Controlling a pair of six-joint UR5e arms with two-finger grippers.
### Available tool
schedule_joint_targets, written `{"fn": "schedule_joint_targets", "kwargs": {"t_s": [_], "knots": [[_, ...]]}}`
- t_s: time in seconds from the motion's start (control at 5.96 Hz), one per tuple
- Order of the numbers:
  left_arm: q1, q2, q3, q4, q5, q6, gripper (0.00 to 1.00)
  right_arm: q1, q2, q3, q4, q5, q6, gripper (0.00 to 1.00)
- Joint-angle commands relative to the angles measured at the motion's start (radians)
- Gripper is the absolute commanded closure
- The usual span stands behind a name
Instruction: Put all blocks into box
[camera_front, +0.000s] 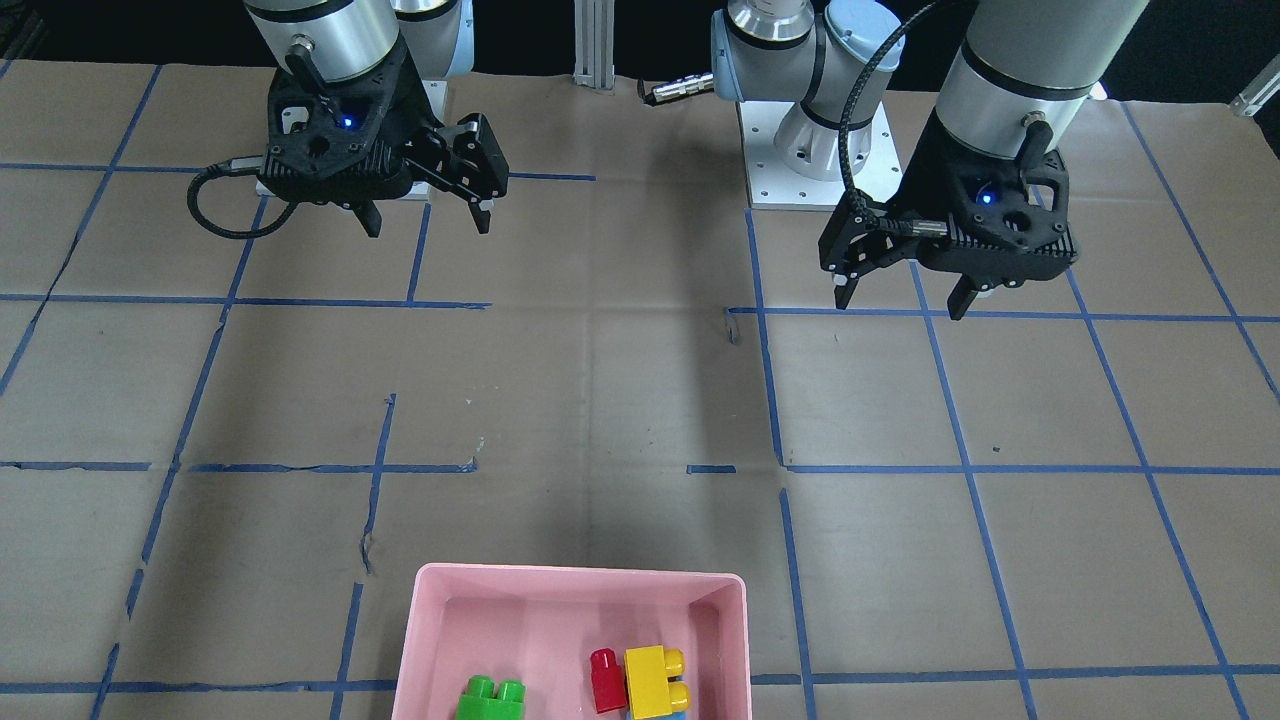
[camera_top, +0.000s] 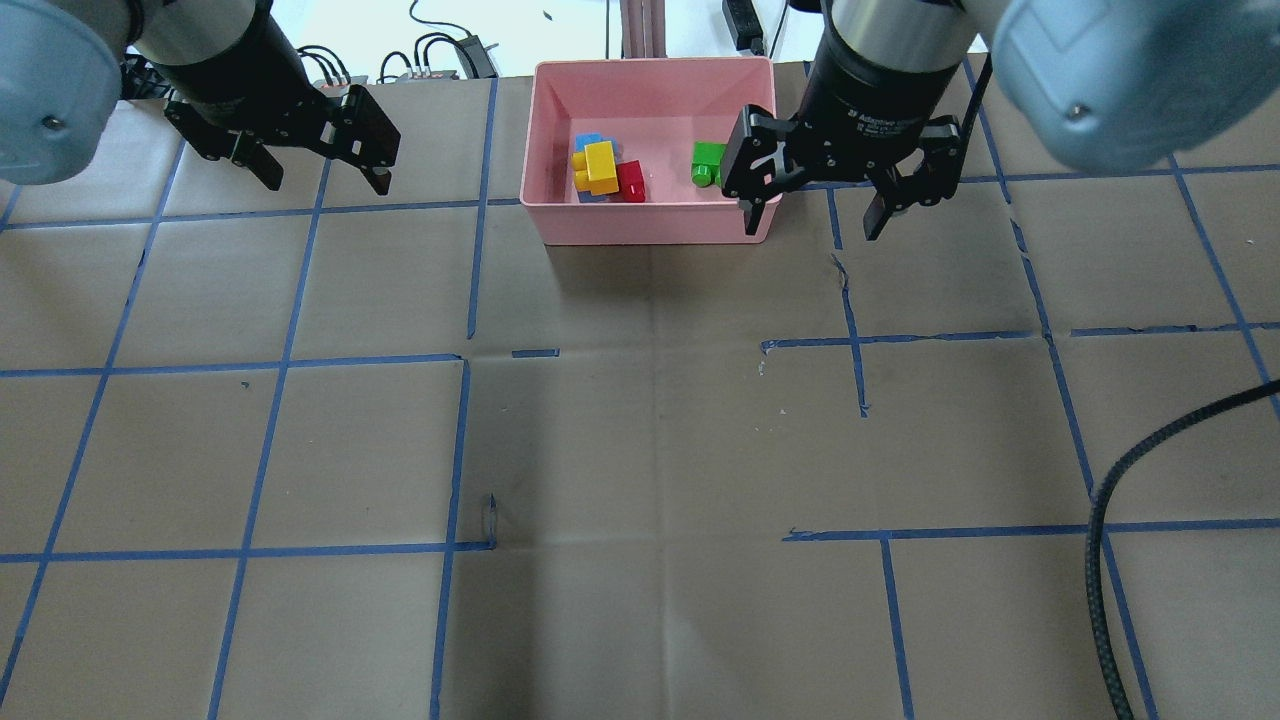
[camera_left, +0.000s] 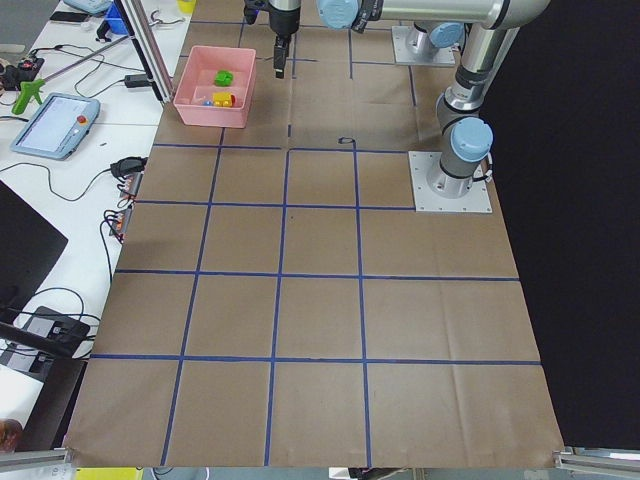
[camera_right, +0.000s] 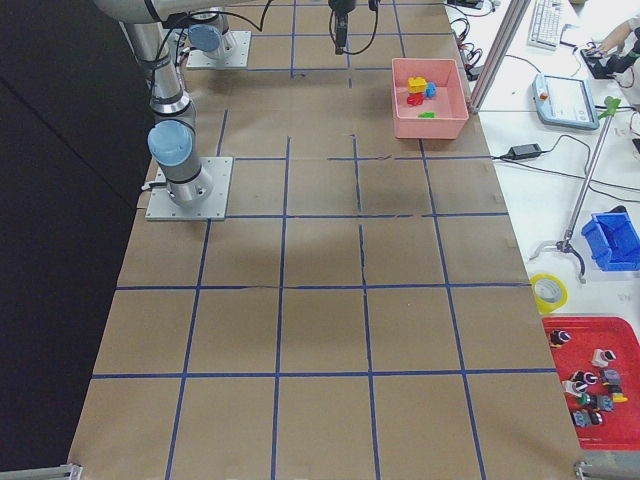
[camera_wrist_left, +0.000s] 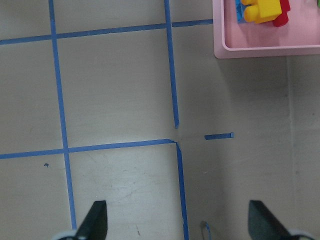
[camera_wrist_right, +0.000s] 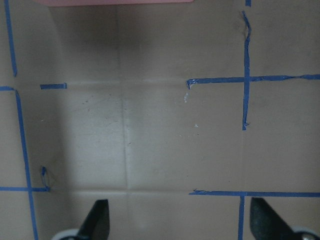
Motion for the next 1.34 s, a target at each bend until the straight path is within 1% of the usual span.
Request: {"fn": "schedule_joint_targets", "kwargs": {"t_s": [0.0, 0.17, 0.5, 1.18], "knots": [[0.001, 0.002, 0.003, 0.0, 0.002, 0.014, 0.0, -0.002, -0.093, 0.112, -0.045, -0.065, 0.009, 0.01], [0.013, 0.0, 0.006, 0.0, -0.003, 0.034, 0.0, -0.021, -0.112, 0.1, -0.051, -0.067, 0.011, 0.0], [0.021, 0.002, 0.005, 0.0, -0.004, 0.034, 0.0, -0.018, -0.112, 0.083, -0.052, -0.065, 0.012, 0.0], [0.019, 0.002, 0.003, 0.0, -0.004, 0.034, 0.0, -0.016, -0.112, 0.083, -0.054, -0.061, 0.014, 0.0]]}}
